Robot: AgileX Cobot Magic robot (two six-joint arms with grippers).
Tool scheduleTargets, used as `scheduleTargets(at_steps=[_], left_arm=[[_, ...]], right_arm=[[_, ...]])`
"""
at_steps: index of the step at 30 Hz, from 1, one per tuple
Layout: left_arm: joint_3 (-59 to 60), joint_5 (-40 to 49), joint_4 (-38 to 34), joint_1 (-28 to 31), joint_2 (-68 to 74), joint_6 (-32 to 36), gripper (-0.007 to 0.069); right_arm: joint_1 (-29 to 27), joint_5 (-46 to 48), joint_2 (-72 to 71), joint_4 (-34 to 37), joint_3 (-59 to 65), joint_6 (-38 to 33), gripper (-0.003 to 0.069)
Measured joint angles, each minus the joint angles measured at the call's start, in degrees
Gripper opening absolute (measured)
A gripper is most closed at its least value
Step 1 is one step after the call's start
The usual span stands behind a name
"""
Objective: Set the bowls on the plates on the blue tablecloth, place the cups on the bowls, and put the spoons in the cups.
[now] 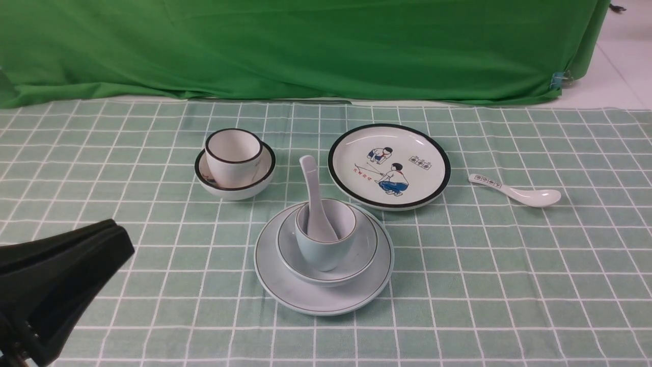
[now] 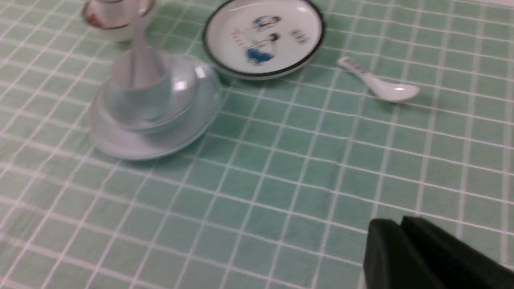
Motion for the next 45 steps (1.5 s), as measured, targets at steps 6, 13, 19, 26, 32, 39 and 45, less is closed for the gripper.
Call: scheduleTargets(at_steps=[6,13,19,26,32,39,45], left_arm=[[0.0,0.0,0.0,0.0,0.0,0.0,0.0011],[0.0,0.0,0.0,0.0,0.0,0.0,0.0013],[0.0,0.0,0.0,0.0,0.0,0.0,0.0013],[0.0,0.0,0.0,0.0,0.0,0.0,0.0013],[0.0,0.0,0.0,0.0,0.0,0.0,0.0013],[0.0,0.0,0.0,0.0,0.0,0.2,0.0013],[0.0,0.0,0.0,0.0,0.0,0.4,0.0013]], right_arm=[[-13.8,-16.3,-7.9,-0.6,10.6,-9.2,0.0017],[-20.5,-33.1,-19.1,0.2,37.3,-11.2,0.0016],[-21.4,-38.8,-24.6,0.3,49.3,-11.2,0.0016],[-21.4,-41.4,-25.7,0.3,52.1,-9.5,0.0016],[-21.4,-41.7,-25.7,0.3,52.1,-9.3,0.0016],[-21.4,-42.7,-25.7,5.4,52.1,-19.4,0.0017],[-21.5,-42.7,-25.7,10.9,52.1,-26.9,0.0017]])
